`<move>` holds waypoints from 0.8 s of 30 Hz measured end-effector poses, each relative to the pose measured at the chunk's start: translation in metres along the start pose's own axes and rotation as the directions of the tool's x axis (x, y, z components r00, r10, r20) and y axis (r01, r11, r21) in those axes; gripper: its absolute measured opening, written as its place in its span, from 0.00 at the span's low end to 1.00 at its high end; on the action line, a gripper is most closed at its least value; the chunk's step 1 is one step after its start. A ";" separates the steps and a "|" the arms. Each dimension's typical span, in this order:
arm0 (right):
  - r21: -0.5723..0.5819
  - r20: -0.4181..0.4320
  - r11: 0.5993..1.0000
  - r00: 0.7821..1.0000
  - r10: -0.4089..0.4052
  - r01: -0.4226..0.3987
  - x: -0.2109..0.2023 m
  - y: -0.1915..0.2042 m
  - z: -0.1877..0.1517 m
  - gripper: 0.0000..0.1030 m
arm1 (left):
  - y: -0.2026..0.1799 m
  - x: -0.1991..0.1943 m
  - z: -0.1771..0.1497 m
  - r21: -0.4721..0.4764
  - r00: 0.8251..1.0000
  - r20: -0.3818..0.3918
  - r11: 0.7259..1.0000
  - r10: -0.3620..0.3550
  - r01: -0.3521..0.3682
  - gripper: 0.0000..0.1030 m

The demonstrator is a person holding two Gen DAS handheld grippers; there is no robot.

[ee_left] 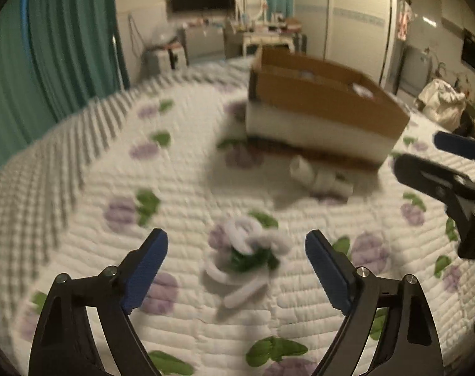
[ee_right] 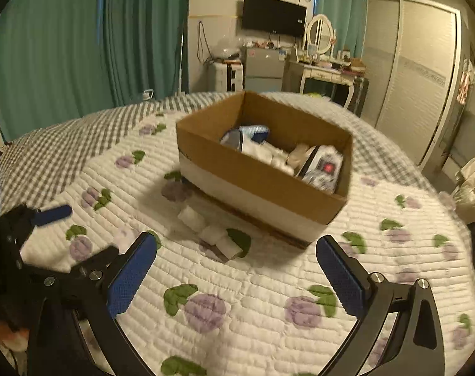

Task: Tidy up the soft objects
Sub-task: 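Grasp the white plush toy with the left gripper while the right grasps the foam tube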

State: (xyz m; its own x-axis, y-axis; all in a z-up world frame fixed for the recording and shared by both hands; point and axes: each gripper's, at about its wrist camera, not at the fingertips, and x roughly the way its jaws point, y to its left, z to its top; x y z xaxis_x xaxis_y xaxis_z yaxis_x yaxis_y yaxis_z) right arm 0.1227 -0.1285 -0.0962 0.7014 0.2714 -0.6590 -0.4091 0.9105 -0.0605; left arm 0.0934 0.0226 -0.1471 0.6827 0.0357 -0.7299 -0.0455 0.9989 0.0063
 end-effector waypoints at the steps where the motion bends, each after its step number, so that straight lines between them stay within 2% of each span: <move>1: 0.004 -0.010 1.000 1.000 0.005 -0.004 0.010 -0.001 -0.002 0.99 | 0.000 0.007 -0.004 -0.005 1.000 -0.015 1.000 -0.008 0.007 0.85; 3: 0.014 -0.032 1.000 0.999 0.026 -0.025 0.031 -0.002 -0.006 0.99 | 0.001 0.019 -0.010 -0.014 0.999 -0.047 1.000 -0.023 0.022 0.75; 8: -0.015 -0.073 0.999 0.996 0.048 -0.049 0.074 0.004 -0.009 0.99 | 0.006 0.047 -0.018 -0.058 0.991 -0.120 0.997 -0.053 0.046 0.75; 11: -0.027 -0.097 0.998 0.994 0.060 -0.063 0.096 0.008 -0.010 0.97 | 0.008 0.046 -0.013 -0.067 0.992 -0.103 0.996 -0.070 0.063 0.61; 14: -0.021 -0.115 0.994 0.988 0.104 -0.107 0.113 0.011 -0.011 0.89 | 0.010 0.045 -0.011 -0.075 0.992 -0.100 0.995 -0.078 0.071 0.56; 17: -0.031 -0.135 0.992 0.984 0.119 -0.124 0.123 0.015 -0.010 0.73 | 0.016 0.045 -0.011 -0.103 0.990 -0.101 0.991 -0.094 0.084 0.51; 18: -0.036 -0.145 0.991 0.982 0.120 -0.127 0.127 0.016 -0.010 0.61 | 0.016 0.044 -0.012 -0.101 0.990 -0.106 0.991 -0.096 0.085 0.41; 19: -0.040 -0.152 0.991 0.981 0.121 -0.129 0.129 0.017 -0.010 0.56 | 0.016 0.044 -0.012 -0.099 0.989 -0.111 0.991 -0.097 0.087 0.37; 22: -0.040 -0.148 0.993 0.984 0.101 -0.108 0.129 0.017 -0.012 0.36 | 0.019 0.042 -0.012 -0.109 0.988 -0.112 0.990 -0.104 0.092 0.34; 24: -0.029 -0.126 0.995 0.988 0.092 -0.096 0.123 0.014 -0.013 0.34 | 0.020 0.039 -0.013 -0.105 0.989 -0.109 0.991 -0.099 0.087 0.30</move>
State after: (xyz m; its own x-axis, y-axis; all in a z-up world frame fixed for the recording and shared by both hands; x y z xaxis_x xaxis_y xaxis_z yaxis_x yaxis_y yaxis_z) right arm 0.1955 -0.0862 -0.1879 0.5820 0.3127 -0.7507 -0.4919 0.8705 -0.0188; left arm 0.1094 0.0434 -0.1846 0.6000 -0.0665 -0.7972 -0.0620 0.9897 -0.1292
